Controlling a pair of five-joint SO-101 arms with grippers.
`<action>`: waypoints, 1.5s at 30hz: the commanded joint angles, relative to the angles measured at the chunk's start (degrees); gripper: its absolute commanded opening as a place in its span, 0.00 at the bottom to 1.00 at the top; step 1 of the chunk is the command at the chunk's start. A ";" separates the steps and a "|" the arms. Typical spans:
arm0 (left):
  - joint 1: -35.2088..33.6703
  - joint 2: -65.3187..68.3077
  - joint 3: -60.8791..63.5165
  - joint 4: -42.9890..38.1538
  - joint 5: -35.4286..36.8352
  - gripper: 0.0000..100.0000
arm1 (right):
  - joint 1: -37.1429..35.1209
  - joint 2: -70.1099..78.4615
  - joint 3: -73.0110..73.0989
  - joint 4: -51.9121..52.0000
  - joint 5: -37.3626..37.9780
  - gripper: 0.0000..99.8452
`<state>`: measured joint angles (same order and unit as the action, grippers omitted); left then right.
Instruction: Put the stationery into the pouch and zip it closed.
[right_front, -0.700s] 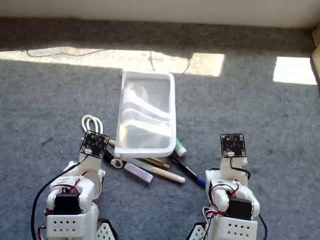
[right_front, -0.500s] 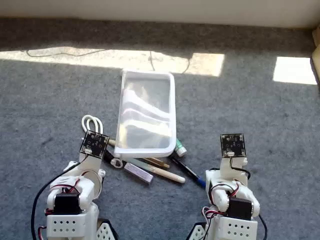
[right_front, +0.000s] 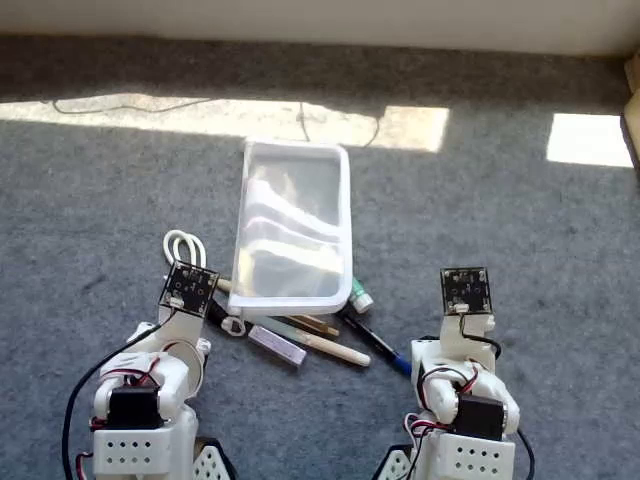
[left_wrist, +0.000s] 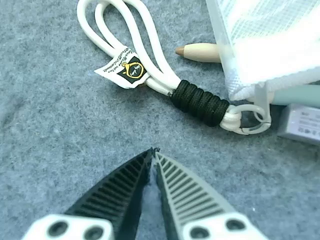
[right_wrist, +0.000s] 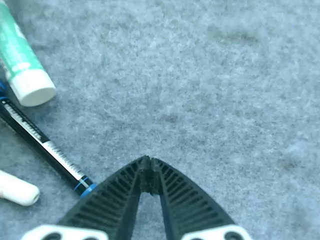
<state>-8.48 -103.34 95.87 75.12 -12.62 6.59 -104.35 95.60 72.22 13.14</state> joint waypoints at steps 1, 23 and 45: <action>-0.31 -0.57 1.27 0.35 0.53 0.01 | 0.04 -0.48 8.66 -0.57 -0.44 0.00; -3.47 -0.75 -1.54 0.09 -8.26 0.01 | -0.04 -0.57 8.66 -0.66 -0.26 0.00; -11.91 -0.75 -10.42 0.09 -6.51 0.01 | -5.67 -0.57 3.56 -5.14 -19.16 0.00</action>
<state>-20.09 -103.69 90.86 75.30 -27.38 3.34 -104.35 95.60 68.35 -5.23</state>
